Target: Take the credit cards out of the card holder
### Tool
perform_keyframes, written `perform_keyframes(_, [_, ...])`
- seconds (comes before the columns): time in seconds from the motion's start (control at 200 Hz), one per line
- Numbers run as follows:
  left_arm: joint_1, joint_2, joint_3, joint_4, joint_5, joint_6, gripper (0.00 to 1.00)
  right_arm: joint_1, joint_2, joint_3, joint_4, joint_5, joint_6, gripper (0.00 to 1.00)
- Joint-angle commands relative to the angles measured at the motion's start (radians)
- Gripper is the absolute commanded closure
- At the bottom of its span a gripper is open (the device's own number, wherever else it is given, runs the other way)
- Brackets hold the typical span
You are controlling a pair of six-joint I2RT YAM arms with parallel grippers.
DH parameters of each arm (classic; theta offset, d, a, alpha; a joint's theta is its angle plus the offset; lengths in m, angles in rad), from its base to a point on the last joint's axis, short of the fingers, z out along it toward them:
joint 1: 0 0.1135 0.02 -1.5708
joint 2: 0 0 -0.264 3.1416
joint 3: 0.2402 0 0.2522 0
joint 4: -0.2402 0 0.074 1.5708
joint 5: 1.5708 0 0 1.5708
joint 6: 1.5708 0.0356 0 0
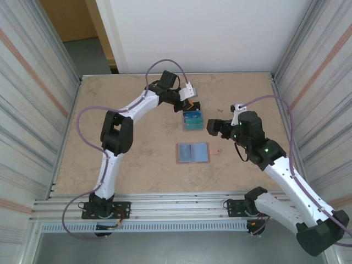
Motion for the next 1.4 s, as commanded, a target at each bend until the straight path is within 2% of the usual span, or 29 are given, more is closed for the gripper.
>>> perform_keyframes(0.0, [0.013,0.016,0.051,-0.025,0.009,0.038,1.0,-0.006,-0.027,-0.009,-0.027,0.03,0.022,0.01])
perform_keyframes(0.616, [0.019,0.091,0.101,-0.027,0.08,0.034,1.0,-0.006,-0.008,0.0,-0.024,0.003,0.009,0.01])
perform_keyframes(0.947, [0.021,0.111,0.101,-0.073,0.029,0.059,1.0,-0.006,-0.005,0.003,-0.022,0.005,0.005,0.01])
perform_keyframes(1.393, [0.025,0.038,-0.009,-0.096,0.027,0.093,1.0,-0.006,0.002,-0.002,-0.007,-0.003,0.005,0.01])
